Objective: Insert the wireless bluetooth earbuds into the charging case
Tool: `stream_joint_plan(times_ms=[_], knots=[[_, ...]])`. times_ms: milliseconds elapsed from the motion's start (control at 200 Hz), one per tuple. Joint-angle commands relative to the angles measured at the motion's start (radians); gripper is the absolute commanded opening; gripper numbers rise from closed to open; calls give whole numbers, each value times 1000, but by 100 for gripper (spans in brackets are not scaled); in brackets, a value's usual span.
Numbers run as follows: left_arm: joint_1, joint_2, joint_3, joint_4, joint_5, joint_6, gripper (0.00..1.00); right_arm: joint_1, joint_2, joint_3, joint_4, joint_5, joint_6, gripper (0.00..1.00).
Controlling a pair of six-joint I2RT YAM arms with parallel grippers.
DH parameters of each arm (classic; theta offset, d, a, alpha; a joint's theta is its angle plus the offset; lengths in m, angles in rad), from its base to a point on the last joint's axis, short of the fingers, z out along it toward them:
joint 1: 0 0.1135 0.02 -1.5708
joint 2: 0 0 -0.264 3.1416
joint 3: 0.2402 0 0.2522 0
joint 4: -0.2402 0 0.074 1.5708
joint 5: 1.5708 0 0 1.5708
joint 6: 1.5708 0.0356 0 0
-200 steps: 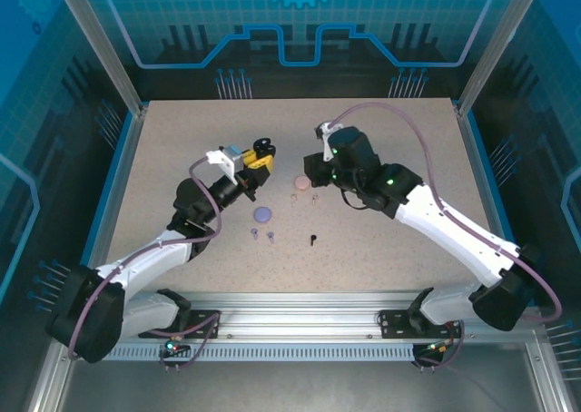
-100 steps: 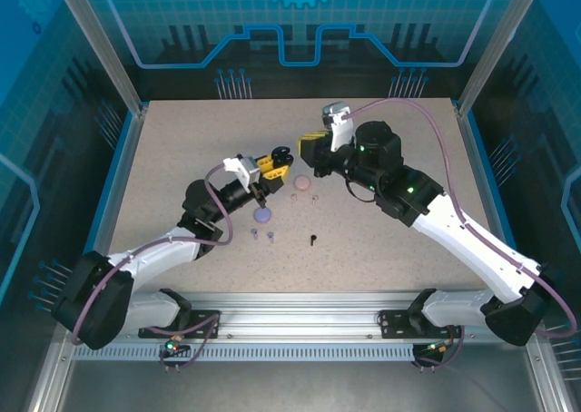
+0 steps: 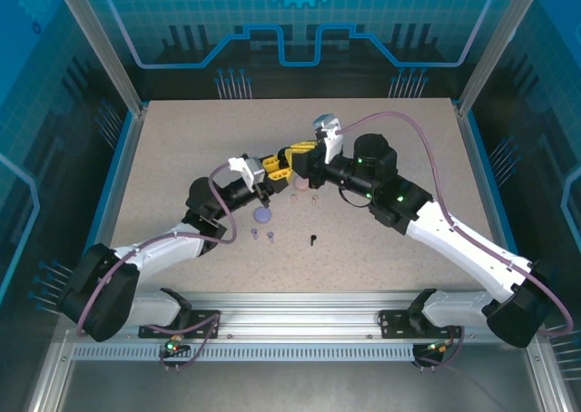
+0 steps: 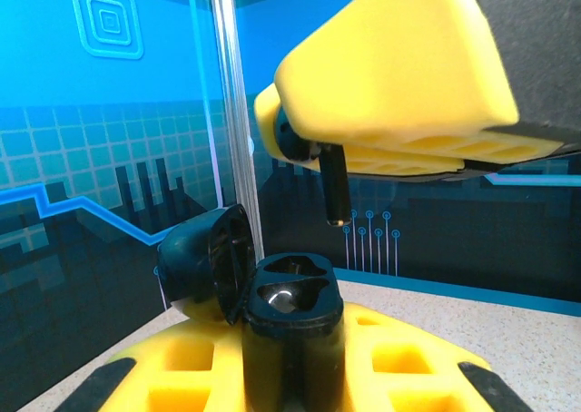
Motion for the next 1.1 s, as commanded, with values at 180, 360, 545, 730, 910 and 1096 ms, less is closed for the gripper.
stream_joint_plan(times_ms=[180, 360, 545, 730, 910, 1096], knots=[[-6, -1, 31, 60, 28, 9, 0, 15, 4, 0, 58, -15, 5, 15], [-6, -8, 31, 60, 26, 11, 0, 16, 22, -8, 66, -11, 16, 15], [-6, -19, 30, 60, 25, 12, 0, 17, 39, -18, 66, -2, 16, 14], [-6, -39, 27, 56, 25, 12, 0, 15, 49, -27, 60, 11, 13, 13], [-6, -50, 28, 51, 19, 18, 0, 16, 46, -46, 57, 4, 15, 12], [-6, -61, 30, 37, 13, 29, 0, 13, 28, -67, 40, 0, 0, 12]])
